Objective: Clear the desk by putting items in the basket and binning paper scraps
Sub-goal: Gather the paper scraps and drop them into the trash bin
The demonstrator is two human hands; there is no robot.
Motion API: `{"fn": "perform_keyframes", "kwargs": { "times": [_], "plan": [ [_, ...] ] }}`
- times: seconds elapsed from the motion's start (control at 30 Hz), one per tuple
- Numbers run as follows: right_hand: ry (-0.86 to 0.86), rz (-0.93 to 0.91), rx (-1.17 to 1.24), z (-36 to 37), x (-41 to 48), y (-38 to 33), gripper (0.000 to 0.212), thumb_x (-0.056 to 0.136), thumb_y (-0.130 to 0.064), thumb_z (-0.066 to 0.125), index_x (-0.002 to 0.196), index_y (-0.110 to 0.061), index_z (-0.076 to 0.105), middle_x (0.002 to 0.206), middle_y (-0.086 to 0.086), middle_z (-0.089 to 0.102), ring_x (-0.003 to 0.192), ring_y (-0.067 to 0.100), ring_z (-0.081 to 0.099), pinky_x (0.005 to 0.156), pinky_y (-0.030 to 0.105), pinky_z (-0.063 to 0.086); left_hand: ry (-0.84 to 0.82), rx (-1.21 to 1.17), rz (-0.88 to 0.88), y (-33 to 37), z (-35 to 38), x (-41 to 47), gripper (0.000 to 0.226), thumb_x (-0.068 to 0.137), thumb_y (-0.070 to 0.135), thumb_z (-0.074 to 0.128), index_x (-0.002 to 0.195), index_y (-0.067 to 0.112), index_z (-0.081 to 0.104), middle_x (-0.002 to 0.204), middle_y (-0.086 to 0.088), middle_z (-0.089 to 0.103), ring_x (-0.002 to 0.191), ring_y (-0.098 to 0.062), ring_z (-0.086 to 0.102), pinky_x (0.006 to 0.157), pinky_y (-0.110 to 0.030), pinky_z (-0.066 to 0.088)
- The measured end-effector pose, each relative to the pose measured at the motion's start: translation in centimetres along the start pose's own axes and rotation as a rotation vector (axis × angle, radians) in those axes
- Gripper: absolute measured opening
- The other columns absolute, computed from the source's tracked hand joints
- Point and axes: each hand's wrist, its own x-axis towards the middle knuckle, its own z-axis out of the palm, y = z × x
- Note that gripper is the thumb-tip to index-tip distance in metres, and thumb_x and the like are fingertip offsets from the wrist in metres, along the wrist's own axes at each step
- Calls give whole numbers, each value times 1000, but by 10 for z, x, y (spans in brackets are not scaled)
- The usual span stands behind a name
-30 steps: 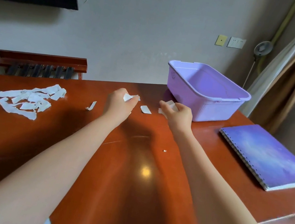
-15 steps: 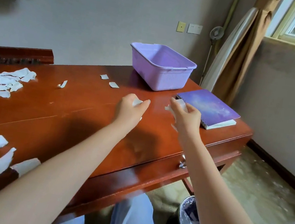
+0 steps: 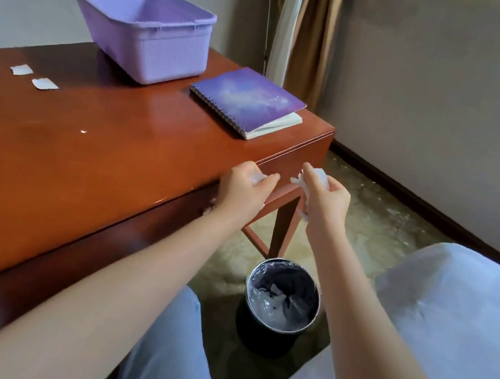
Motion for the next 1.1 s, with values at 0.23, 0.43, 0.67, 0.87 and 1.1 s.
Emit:
{"fn": "perform_keyframes", "kwargs": {
  "times": [0.23,0.43,0.67,0.87,1.1],
  "plan": [
    [72,133,48,-37,60,54,26,85,-34,68,67,-19,57,54,-4,43,48,11,36,53,25,37,-207,92,-94,-33,83,18,35,87,25,62,61,15,40,59,3,44,56,-11,40,48,-21,30],
    [158,277,42,-58,103,113,21,86,-35,66,83,-16,60,61,-3,45,54,11,39,55,26,40,-272,184,-244,-76,142,34,37,88,25,57,61,14,35,59,1,36,63,-19,39,87,-39,42],
    [238,450,6,-73,130,200,32,85,-36,68,101,-9,63,65,-3,50,55,11,43,48,23,35,-351,257,-322,-129,179,46,36,89,25,58,62,16,36,66,2,41,68,-17,41,49,-23,29],
    [246,624,-10,-72,143,262,50,82,-41,70,122,-13,59,87,4,60,60,13,46,51,26,38,-386,288,-390,-165,196,55,25,87,26,60,70,13,48,68,3,48,72,-19,47,54,-25,36],
    [177,764,-70,-71,156,309,49,92,-37,59,121,2,58,120,22,63,110,38,61,90,44,51,-404,311,-536,-196,207,61,31,89,26,59,68,16,40,67,5,37,82,-20,42,62,-26,34]
  ]
}}
